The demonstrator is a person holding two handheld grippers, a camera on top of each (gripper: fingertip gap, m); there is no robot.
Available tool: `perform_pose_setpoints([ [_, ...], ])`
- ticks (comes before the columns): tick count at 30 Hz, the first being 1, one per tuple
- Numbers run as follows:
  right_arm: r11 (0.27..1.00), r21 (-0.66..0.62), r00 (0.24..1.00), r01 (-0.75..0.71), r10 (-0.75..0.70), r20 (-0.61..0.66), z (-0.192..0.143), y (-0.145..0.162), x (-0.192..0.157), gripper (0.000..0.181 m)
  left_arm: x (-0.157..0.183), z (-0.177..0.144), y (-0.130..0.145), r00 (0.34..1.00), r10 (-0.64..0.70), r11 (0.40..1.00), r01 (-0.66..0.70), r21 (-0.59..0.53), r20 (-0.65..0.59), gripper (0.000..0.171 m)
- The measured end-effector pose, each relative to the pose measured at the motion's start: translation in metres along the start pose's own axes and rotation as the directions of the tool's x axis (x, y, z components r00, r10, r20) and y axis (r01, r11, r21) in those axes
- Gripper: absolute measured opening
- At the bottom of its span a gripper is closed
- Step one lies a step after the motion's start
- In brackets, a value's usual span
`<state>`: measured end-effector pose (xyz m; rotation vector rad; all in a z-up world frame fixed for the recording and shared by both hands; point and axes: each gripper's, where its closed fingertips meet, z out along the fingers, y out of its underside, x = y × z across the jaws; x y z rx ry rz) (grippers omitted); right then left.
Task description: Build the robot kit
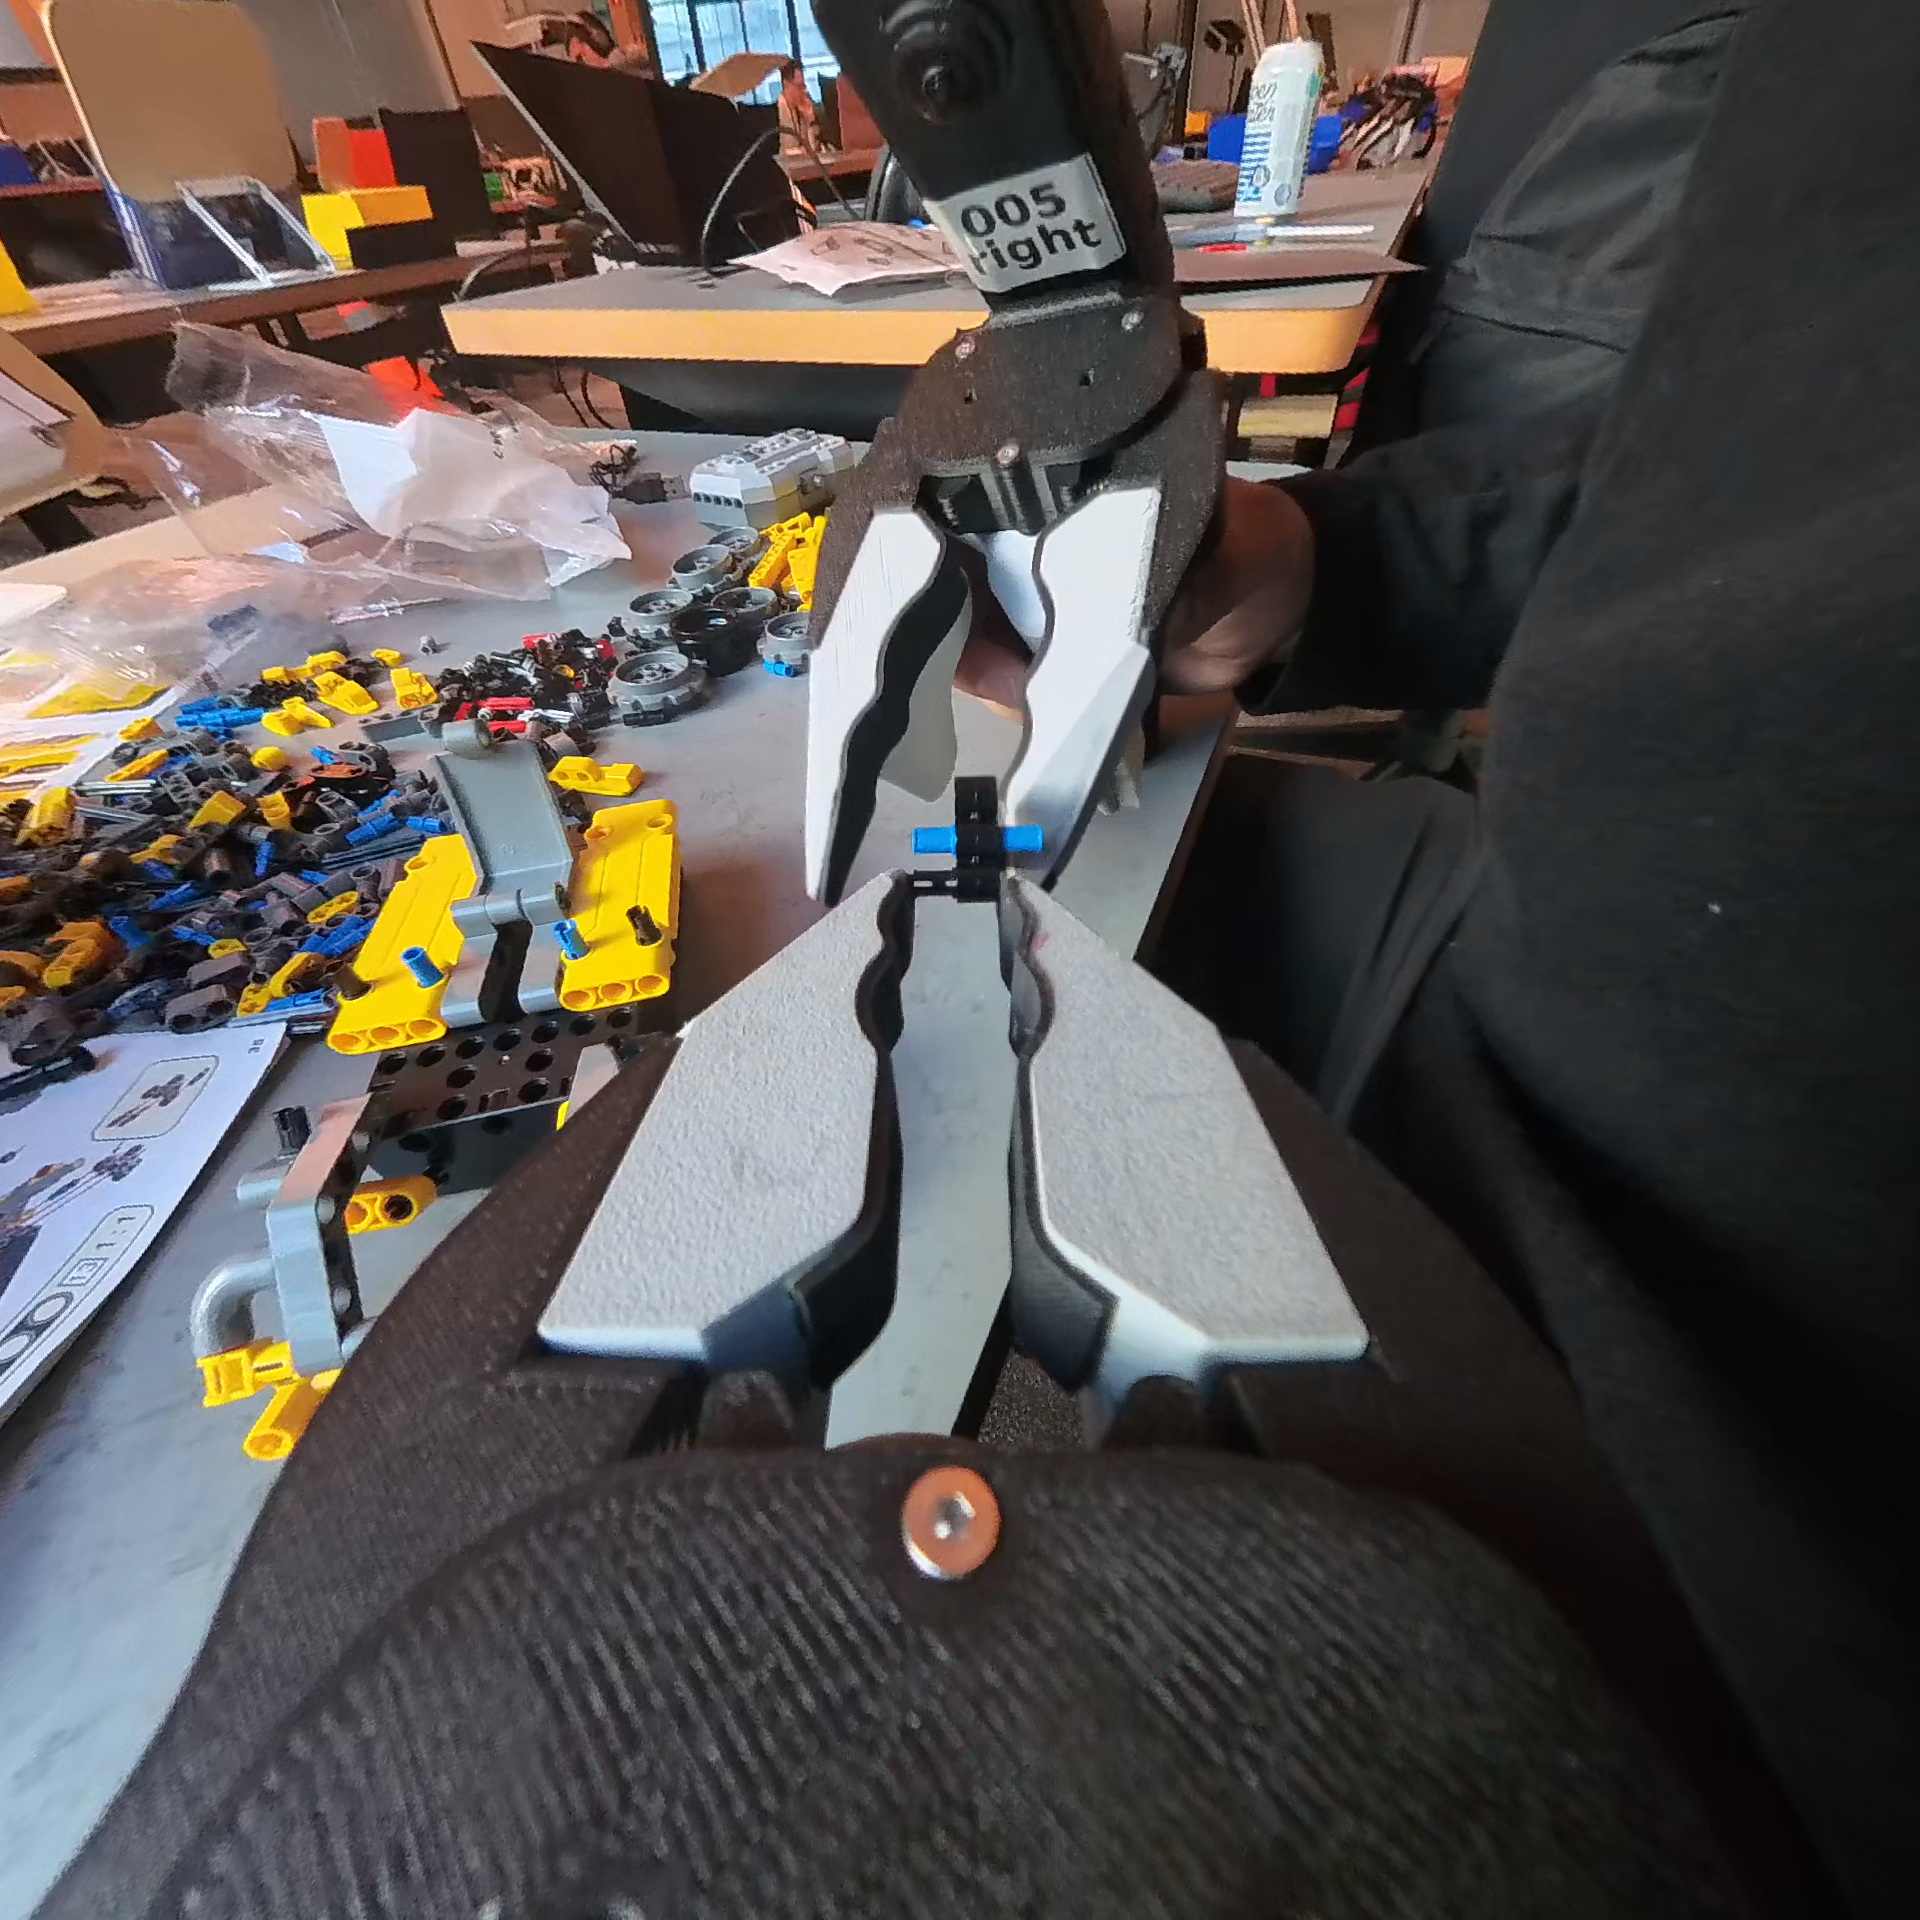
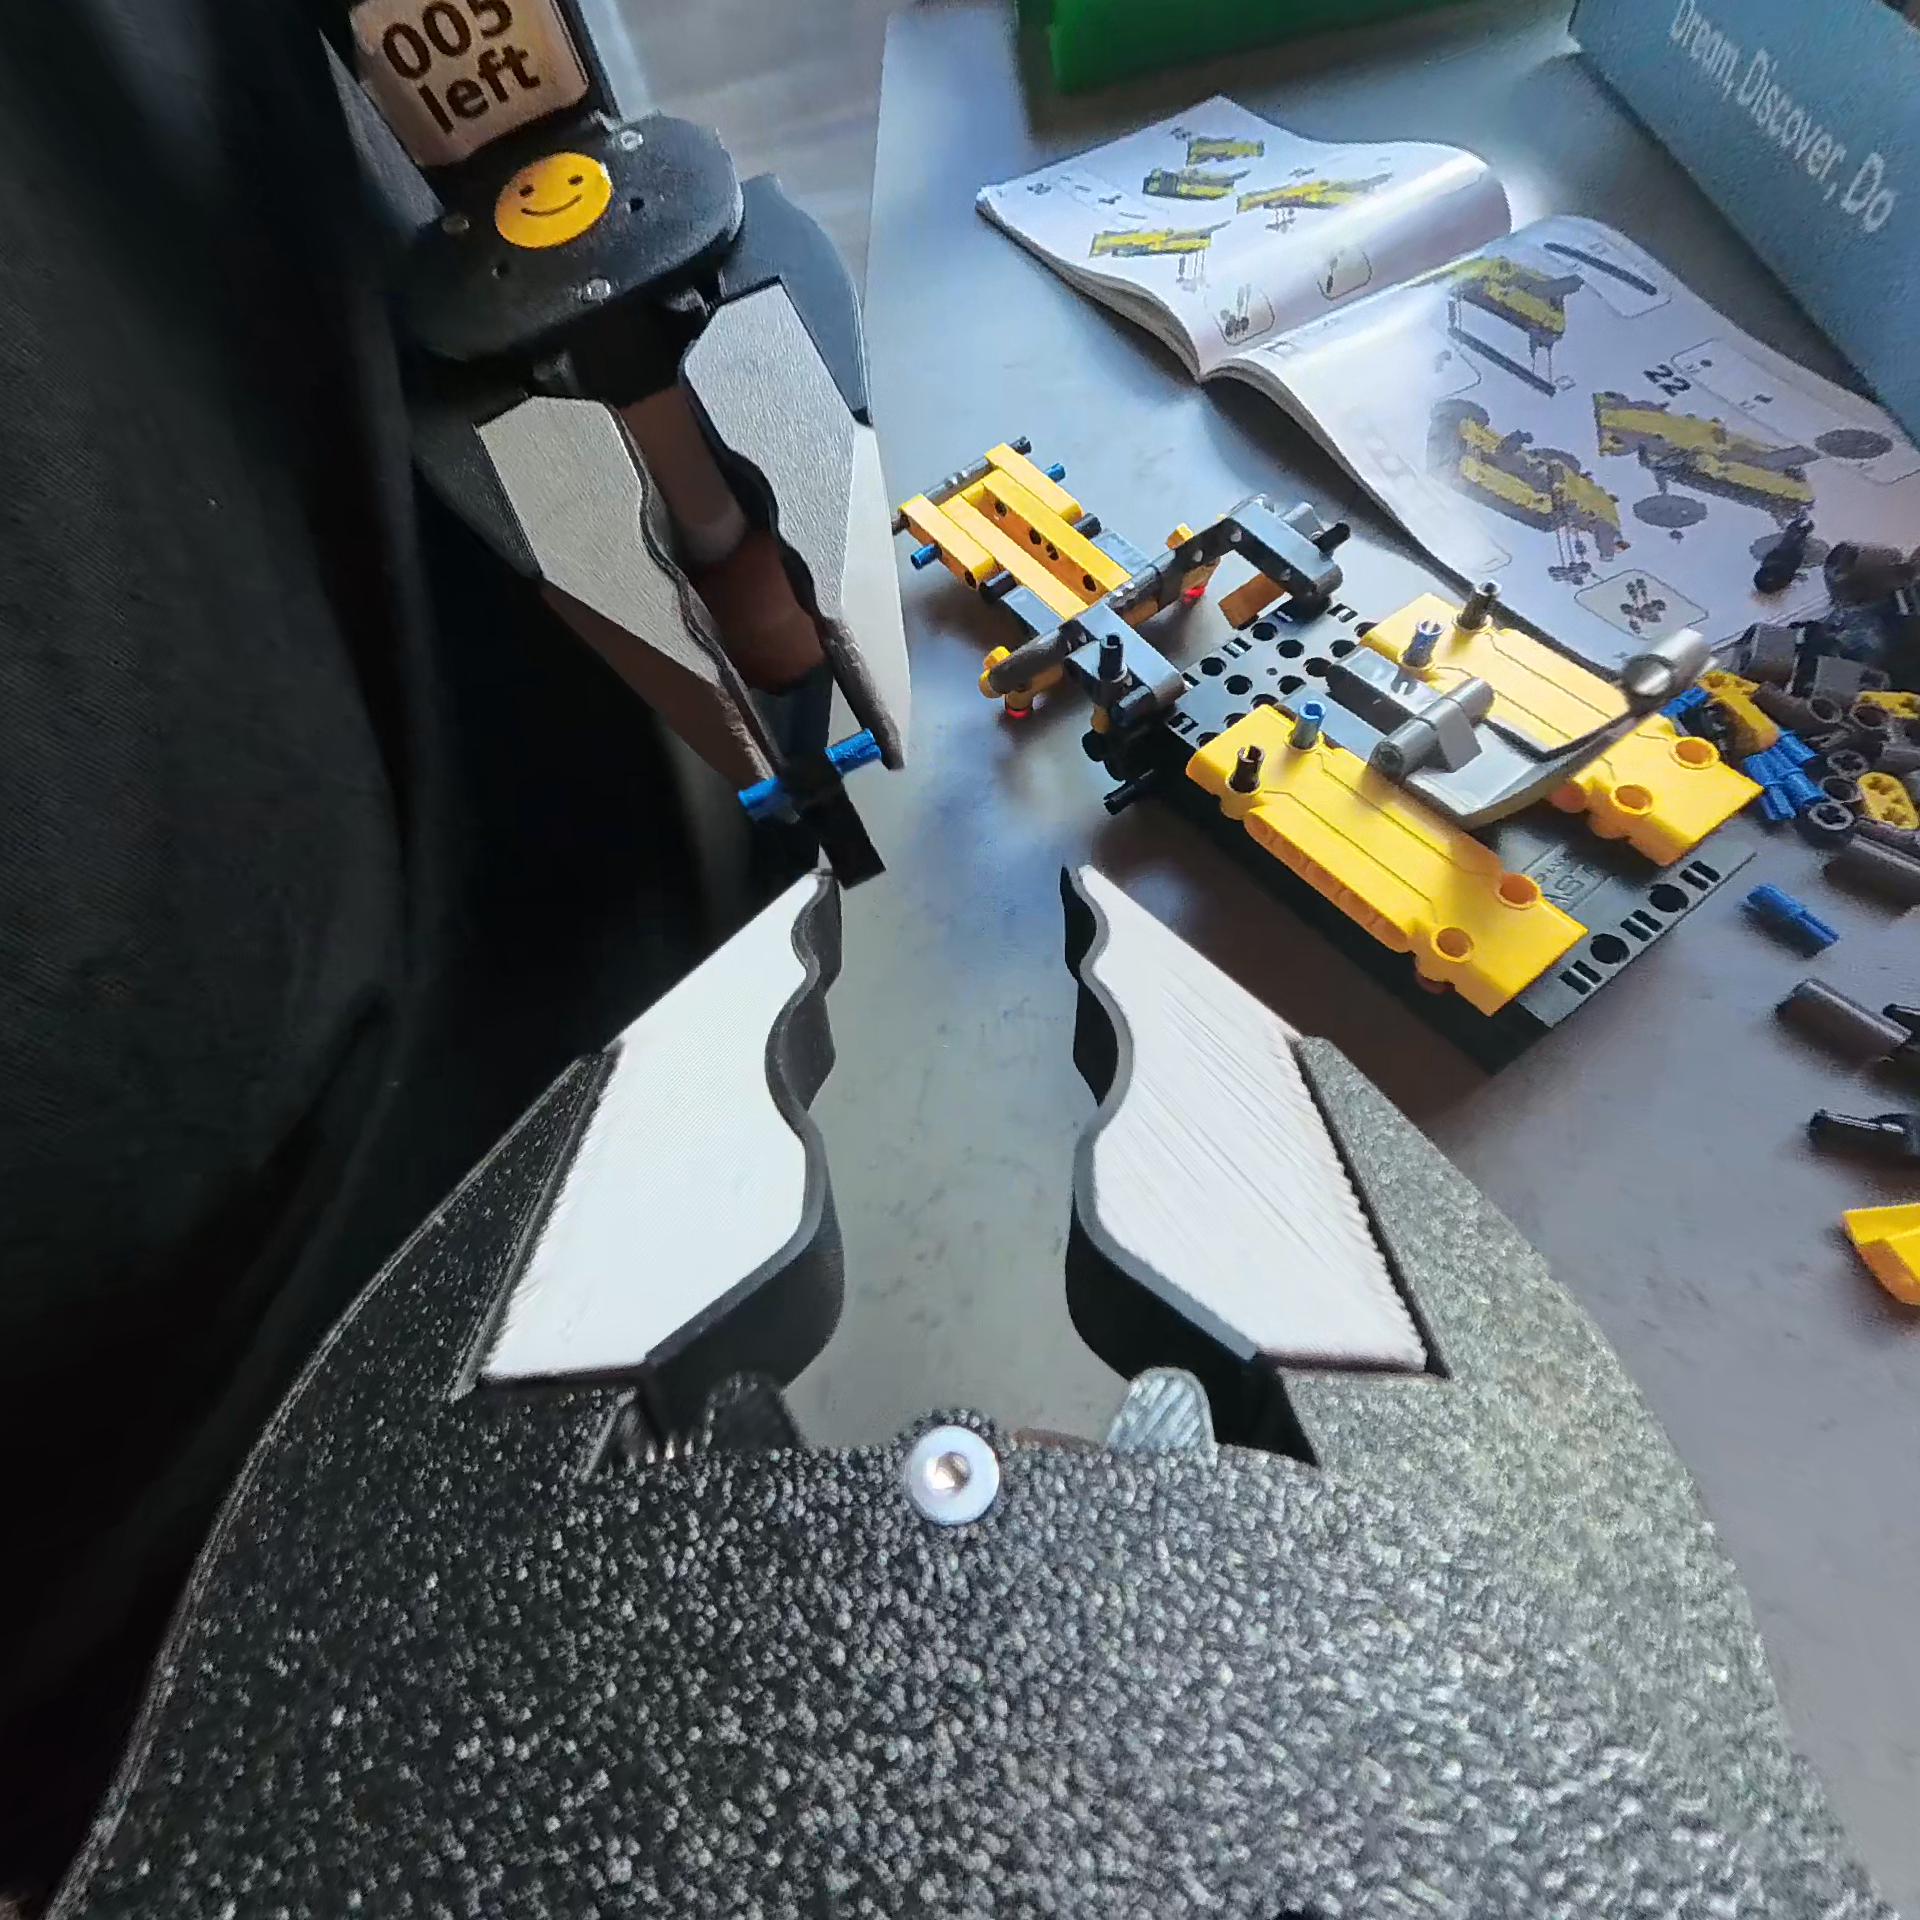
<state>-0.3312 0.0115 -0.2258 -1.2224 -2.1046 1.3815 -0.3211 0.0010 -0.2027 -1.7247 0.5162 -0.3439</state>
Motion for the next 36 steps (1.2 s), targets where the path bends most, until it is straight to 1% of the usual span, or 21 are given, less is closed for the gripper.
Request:
perform_pose_setpoints([
  [8, 1.000, 0.003, 1.000, -0.019, 0.019, 0.020, 0.000, -0.001, 0.000, 0.044, 0.000, -0.004, -0.002, 1.000, 0.005, 1.000, -0.005, 0.021, -0.004, 0.013],
  [17, 0.999, 0.021, 0.999, -0.030, 0.030, 0.036, -0.002, -0.003, -0.001, 0.044, -0.001, -0.003, -0.001, 1.000, -0.005, 1.000, 0.005, 0.013, 0.003, 0.013],
  [19, 0.999, 0.033, 0.998, -0.038, 0.036, 0.044, -0.003, -0.004, -0.001, 0.043, -0.006, -0.004, -0.002, 0.999, -0.035, 0.999, 0.035, 0.017, 0.015, 0.013],
  [22, 0.997, 0.064, 0.999, -0.037, 0.036, 0.025, -0.006, -0.008, 0.001, 0.043, -0.018, -0.005, -0.002, 0.990, -0.136, 0.991, 0.135, 0.011, 0.036, 0.013],
  [24, 0.998, 0.063, 1.000, -0.013, 0.013, 0.000, -0.006, -0.008, 0.002, 0.043, -0.024, -0.005, 0.000, 0.980, -0.195, 0.981, 0.196, -0.005, 0.043, 0.013],
  [26, 0.999, 0.047, 1.000, 0.016, -0.015, -0.019, -0.004, -0.006, 0.001, 0.043, -0.027, -0.005, 0.004, 0.975, -0.217, 0.976, 0.218, -0.029, 0.049, 0.013],
  [30, 0.998, 0.029, 0.998, 0.051, -0.050, -0.040, -0.001, -0.004, -0.001, 0.042, -0.027, -0.005, 0.008, 0.979, -0.192, 0.979, 0.196, -0.059, 0.063, 0.013],
  [36, 0.994, 0.091, 0.998, 0.053, -0.050, -0.043, -0.001, -0.015, -0.002, 0.041, -0.021, -0.003, 0.014, 0.992, -0.091, 0.991, 0.099, -0.094, 0.089, 0.013],
])
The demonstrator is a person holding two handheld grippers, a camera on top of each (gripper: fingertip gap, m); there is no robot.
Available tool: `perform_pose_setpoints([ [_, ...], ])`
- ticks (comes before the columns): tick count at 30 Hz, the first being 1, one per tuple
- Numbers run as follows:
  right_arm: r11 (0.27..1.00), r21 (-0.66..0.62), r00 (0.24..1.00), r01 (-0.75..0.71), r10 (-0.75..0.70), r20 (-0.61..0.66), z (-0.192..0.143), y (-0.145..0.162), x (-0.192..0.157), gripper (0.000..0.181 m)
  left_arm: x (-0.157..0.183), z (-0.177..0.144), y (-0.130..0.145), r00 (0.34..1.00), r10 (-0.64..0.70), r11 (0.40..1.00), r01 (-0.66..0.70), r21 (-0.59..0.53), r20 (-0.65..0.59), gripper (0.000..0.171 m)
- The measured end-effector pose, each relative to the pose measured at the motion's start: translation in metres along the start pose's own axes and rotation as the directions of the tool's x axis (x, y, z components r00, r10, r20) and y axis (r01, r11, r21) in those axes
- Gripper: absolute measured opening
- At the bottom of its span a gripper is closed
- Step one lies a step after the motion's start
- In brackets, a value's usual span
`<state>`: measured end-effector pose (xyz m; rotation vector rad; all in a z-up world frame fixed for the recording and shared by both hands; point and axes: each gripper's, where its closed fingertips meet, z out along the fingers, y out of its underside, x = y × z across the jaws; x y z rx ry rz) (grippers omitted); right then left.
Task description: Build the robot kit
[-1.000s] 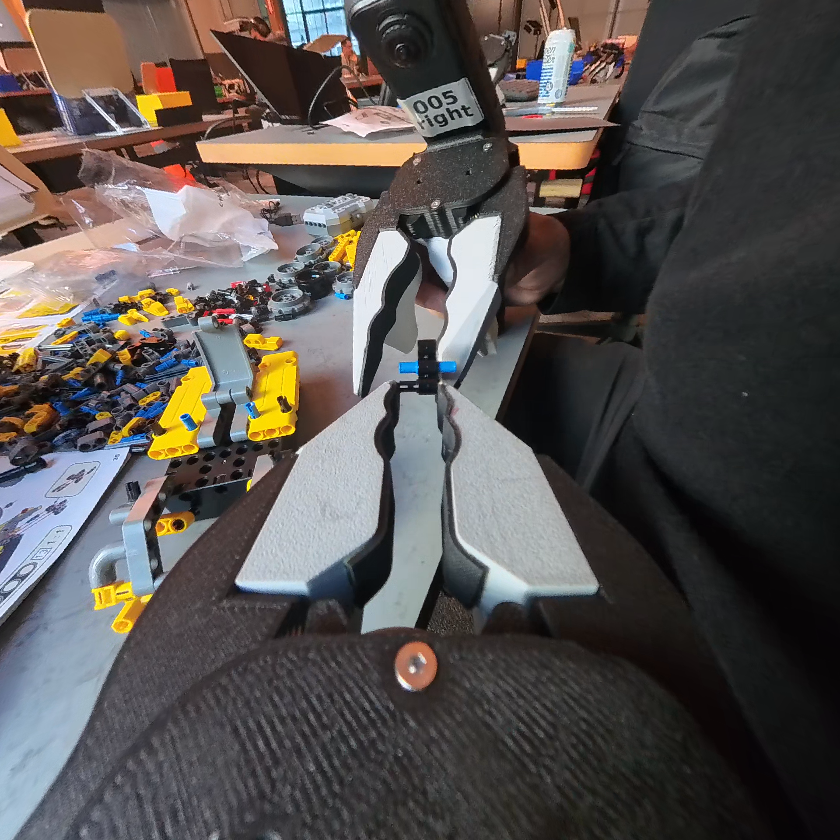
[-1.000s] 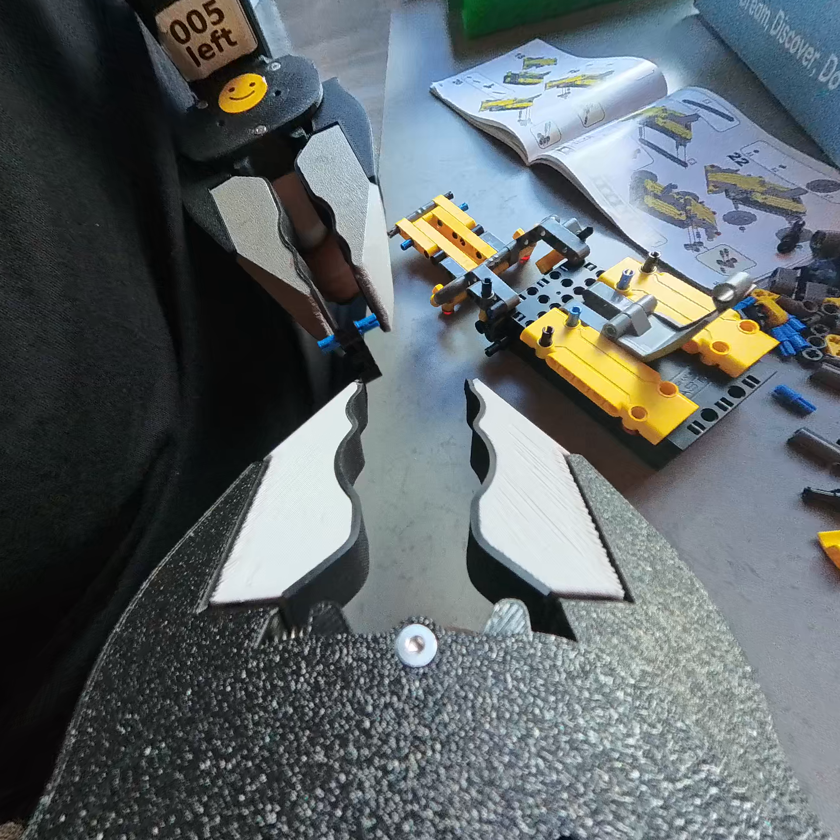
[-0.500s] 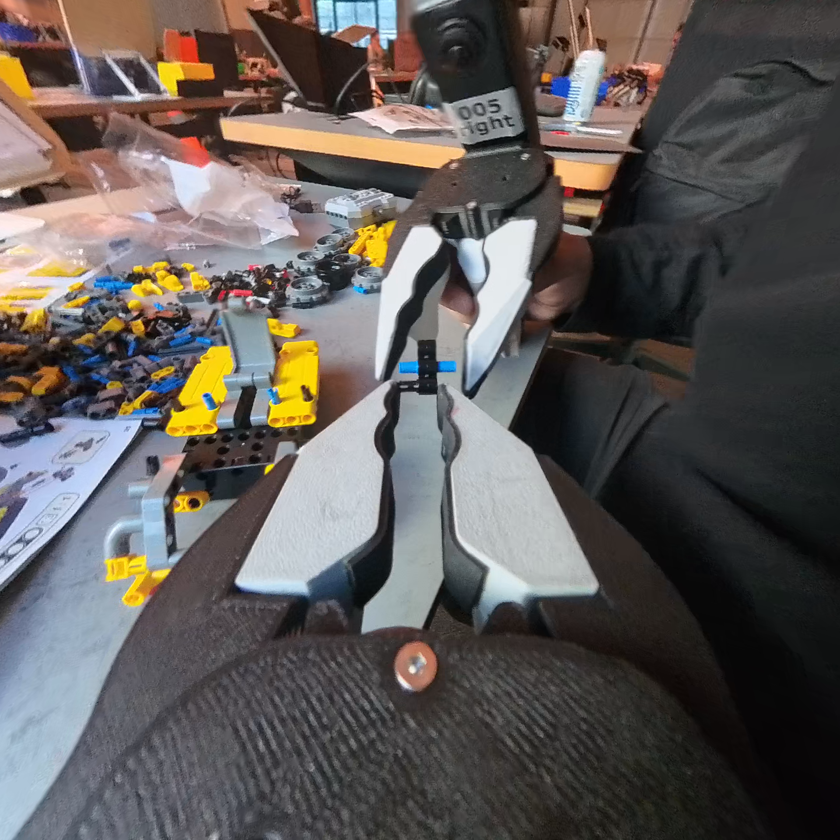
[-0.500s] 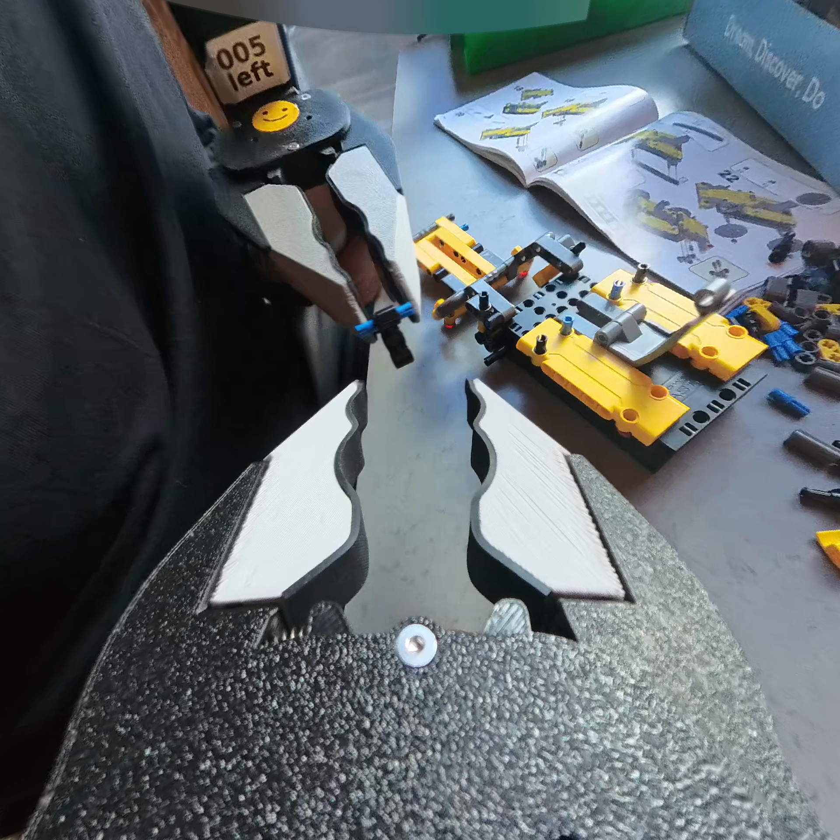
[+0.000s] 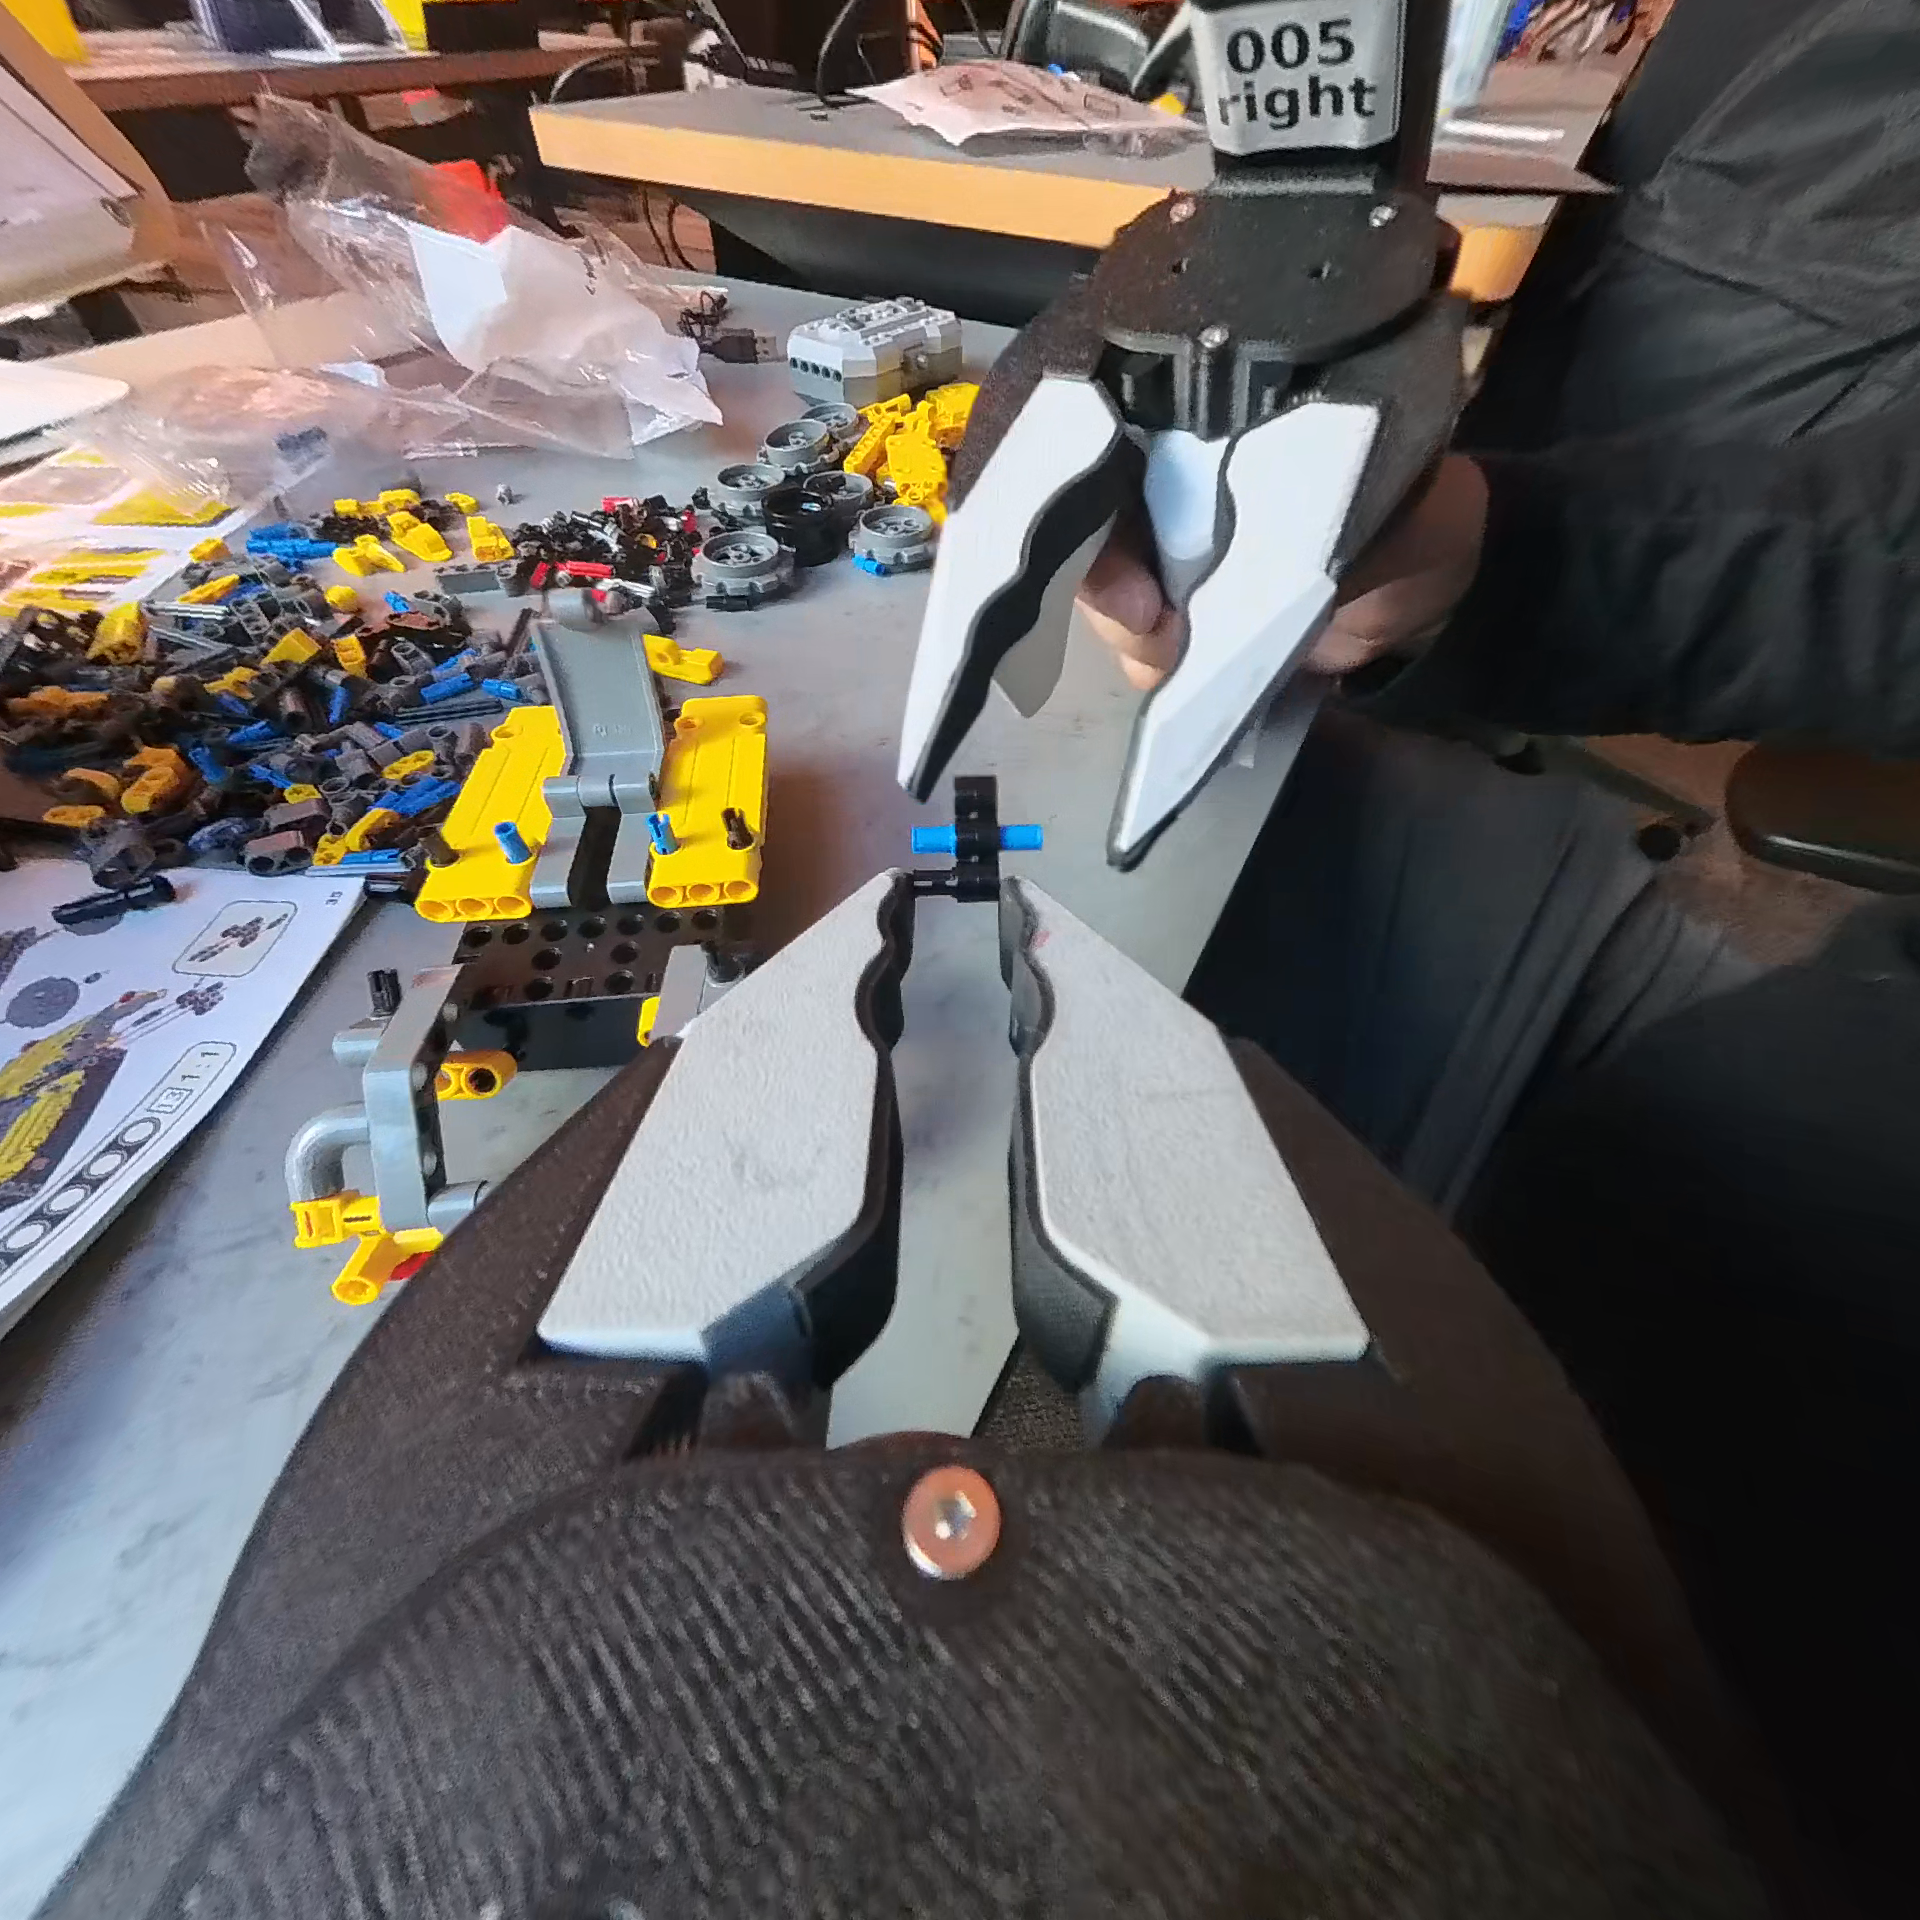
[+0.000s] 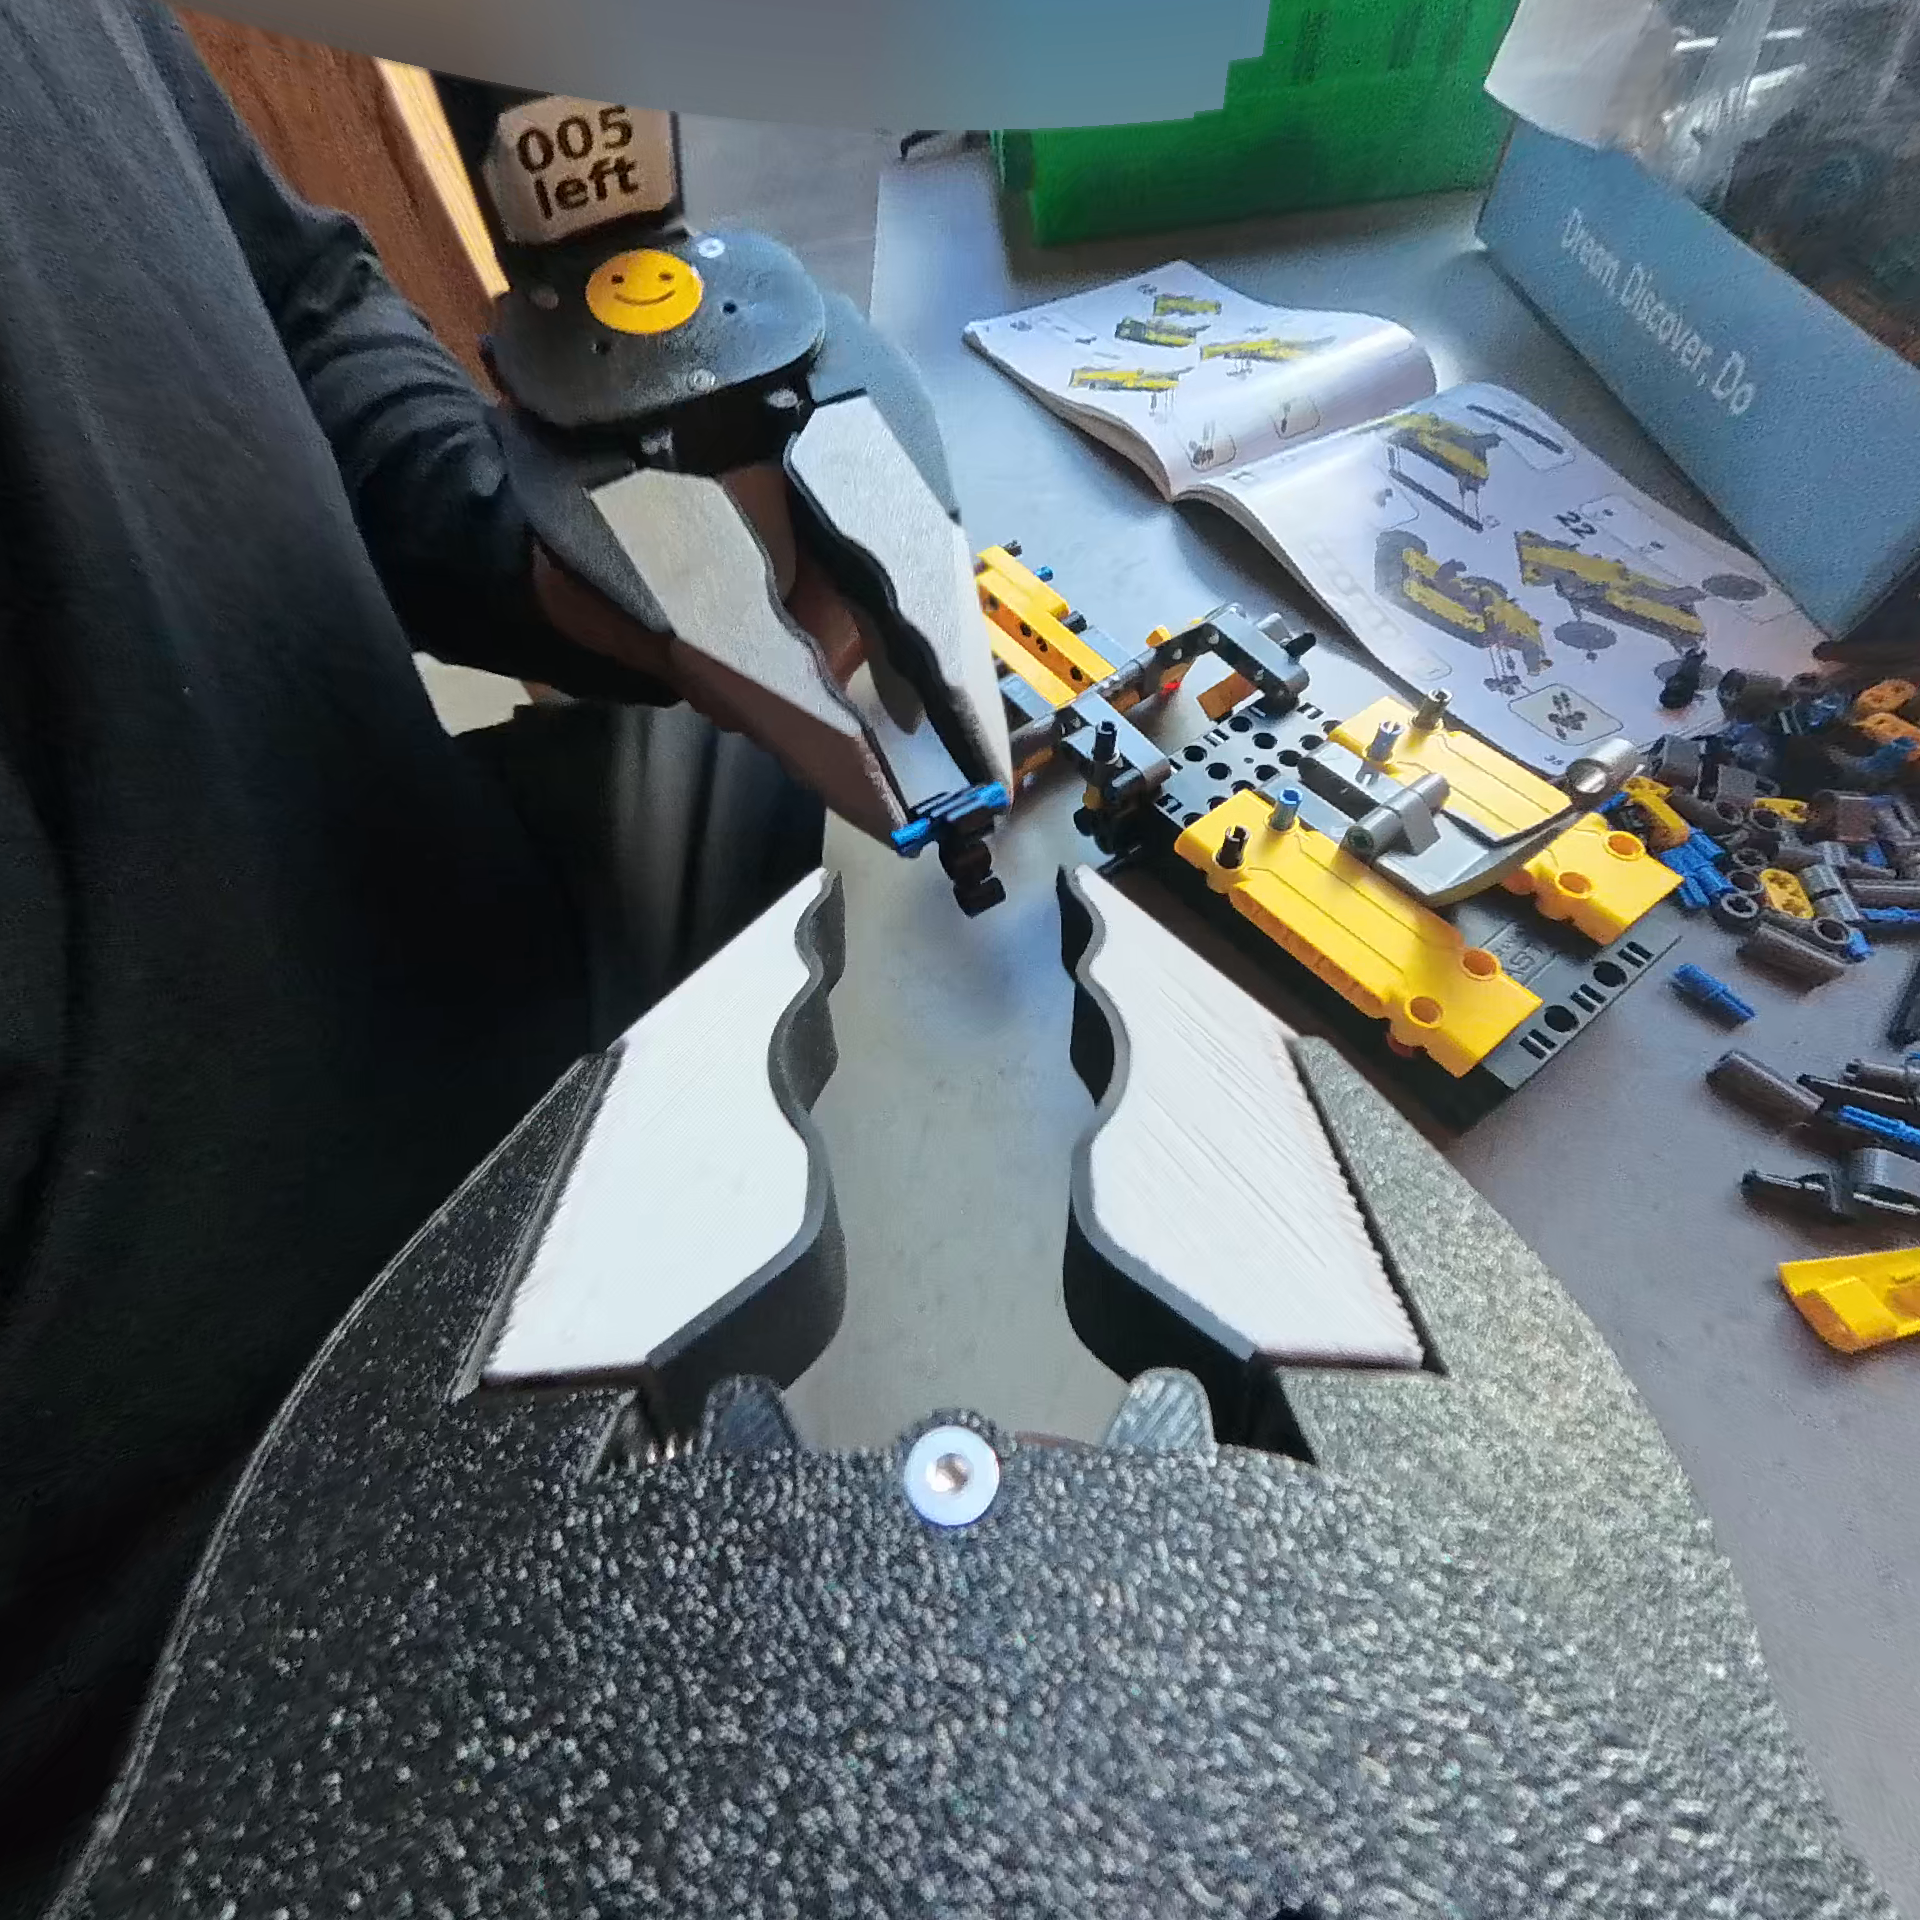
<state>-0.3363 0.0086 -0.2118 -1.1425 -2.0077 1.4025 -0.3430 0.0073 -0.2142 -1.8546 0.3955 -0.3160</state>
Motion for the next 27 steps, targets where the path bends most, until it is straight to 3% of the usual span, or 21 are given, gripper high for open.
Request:
perform_pose_setpoints([
  [15, 0.994, -0.049, 0.986, 0.093, -0.099, -0.132, 0.010, 0.002, 0.006, 0.033, -0.004, -0.008, -0.009, 0.997, 0.023, 0.995, -0.030, 0.090, 0.075, 0.013],
  [22, 0.984, -0.012, 0.948, 0.177, -0.174, -0.267, 0.012, -0.010, 0.016, 0.037, -0.014, -0.009, -0.010, 0.993, -0.047, 0.994, 0.037, 0.102, 0.105, 0.013],
  [27, 0.961, -0.070, 0.901, 0.266, -0.274, -0.337, 0.017, -0.008, 0.017, 0.038, -0.020, -0.012, -0.011, 0.986, -0.132, 0.985, 0.119, 0.128, 0.099, 0.013],
])
